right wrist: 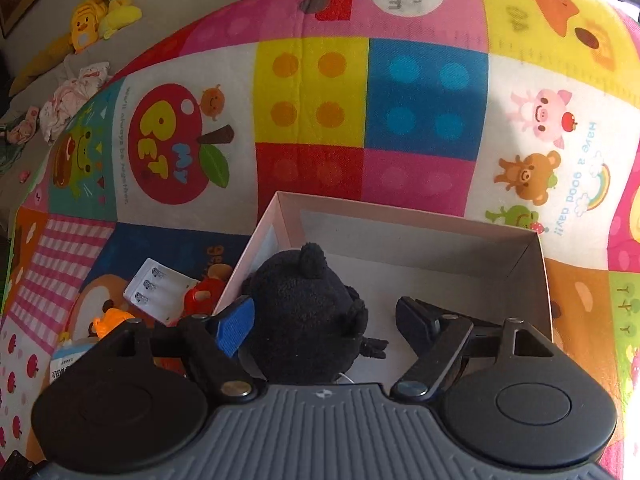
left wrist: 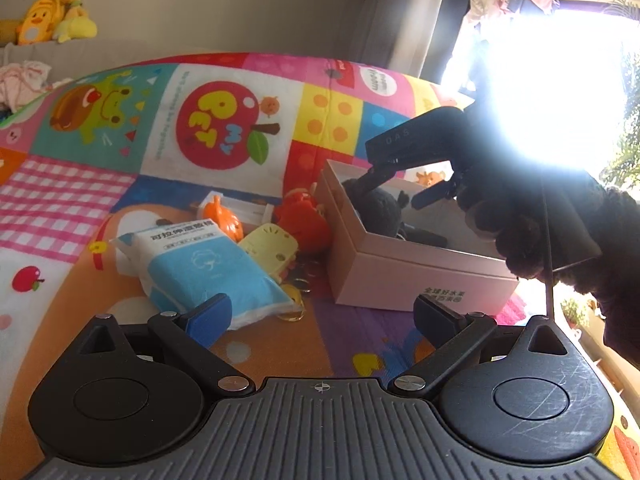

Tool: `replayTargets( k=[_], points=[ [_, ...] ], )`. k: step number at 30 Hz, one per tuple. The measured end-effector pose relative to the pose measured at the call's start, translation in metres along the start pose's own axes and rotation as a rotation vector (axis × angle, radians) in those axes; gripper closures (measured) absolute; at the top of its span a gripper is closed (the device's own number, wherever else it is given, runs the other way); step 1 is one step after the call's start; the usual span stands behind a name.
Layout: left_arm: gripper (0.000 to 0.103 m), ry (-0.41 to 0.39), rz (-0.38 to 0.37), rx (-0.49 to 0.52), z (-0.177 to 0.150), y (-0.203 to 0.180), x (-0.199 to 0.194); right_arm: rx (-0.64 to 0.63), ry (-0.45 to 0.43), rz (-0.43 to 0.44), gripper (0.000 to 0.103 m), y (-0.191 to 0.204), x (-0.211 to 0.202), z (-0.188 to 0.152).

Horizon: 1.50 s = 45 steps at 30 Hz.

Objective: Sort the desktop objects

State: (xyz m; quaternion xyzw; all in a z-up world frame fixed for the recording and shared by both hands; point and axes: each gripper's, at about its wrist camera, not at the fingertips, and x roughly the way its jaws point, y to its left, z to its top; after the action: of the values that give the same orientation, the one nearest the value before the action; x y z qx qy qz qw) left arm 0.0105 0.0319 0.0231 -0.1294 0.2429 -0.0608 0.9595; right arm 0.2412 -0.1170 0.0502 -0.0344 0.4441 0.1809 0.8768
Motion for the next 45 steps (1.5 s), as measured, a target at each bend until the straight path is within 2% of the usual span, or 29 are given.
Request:
replayTargets(
  k=[3, 7, 11, 13, 17, 19, 22, 27, 31, 33, 36, 37, 38, 40, 42, 45],
  points=[
    [0.003, -0.005, 0.001, 0.004, 0.0, 0.0, -0.001, -0.017, 0.009, -0.006, 0.031, -0.002, -0.003, -0.007],
    [0.002, -0.012, 0.012, 0.009, 0.0, -0.001, -0.002, -0.08, -0.012, -0.175, 0.034, -0.012, -0.016, -0.012],
    [0.002, -0.019, 0.037, 0.017, 0.0, -0.003, -0.001, -0.119, -0.051, -0.255, 0.034, -0.019, -0.032, -0.018],
    [0.002, -0.022, 0.056, 0.021, -0.001, -0.003, -0.001, -0.13, -0.082, -0.236, 0.033, -0.015, -0.047, -0.023],
    [0.001, -0.028, 0.094, 0.015, -0.001, 0.0, 0.0, -0.135, -0.154, -0.12, 0.032, -0.003, -0.088, -0.044],
    [0.001, -0.035, 0.107, 0.006, 0.0, 0.003, -0.001, -0.151, -0.189, -0.075, 0.027, 0.003, -0.107, -0.064],
    [0.001, -0.04, 0.129, -0.001, 0.001, 0.004, 0.0, -0.187, -0.238, -0.053, 0.019, 0.009, -0.131, -0.102],
    [0.001, -0.048, 0.194, 0.009, 0.003, 0.005, -0.001, -0.239, -0.279, -0.116, 0.018, 0.009, -0.147, -0.168],
    [0.001, -0.063, 0.261, 0.013, 0.011, 0.007, -0.007, -0.171, -0.261, -0.083, 0.018, -0.007, -0.144, -0.197],
    [0.001, -0.057, 0.277, 0.03, 0.014, 0.004, -0.009, -0.14, -0.255, -0.112, 0.018, -0.013, -0.137, -0.206],
    [0.002, -0.049, 0.253, 0.101, 0.018, -0.007, -0.013, -0.113, -0.258, -0.149, 0.018, -0.023, -0.128, -0.219],
    [0.006, -0.047, 0.246, 0.139, 0.02, -0.013, -0.014, -0.107, -0.258, -0.152, 0.018, -0.025, -0.127, -0.222],
    [0.015, -0.04, 0.244, 0.174, 0.021, -0.018, -0.012, -0.099, -0.262, -0.155, 0.018, -0.028, -0.126, -0.226],
    [0.025, -0.018, 0.245, 0.231, 0.026, -0.026, -0.005, -0.087, -0.273, -0.152, 0.018, -0.032, -0.126, -0.232],
    [0.025, -0.005, 0.254, 0.266, 0.03, -0.03, 0.005, -0.078, -0.289, -0.15, 0.017, -0.034, -0.127, -0.237],
    [0.035, 0.056, 0.251, 0.308, 0.036, -0.033, 0.032, -0.071, -0.326, -0.13, 0.014, -0.036, -0.133, -0.24]
  ],
)
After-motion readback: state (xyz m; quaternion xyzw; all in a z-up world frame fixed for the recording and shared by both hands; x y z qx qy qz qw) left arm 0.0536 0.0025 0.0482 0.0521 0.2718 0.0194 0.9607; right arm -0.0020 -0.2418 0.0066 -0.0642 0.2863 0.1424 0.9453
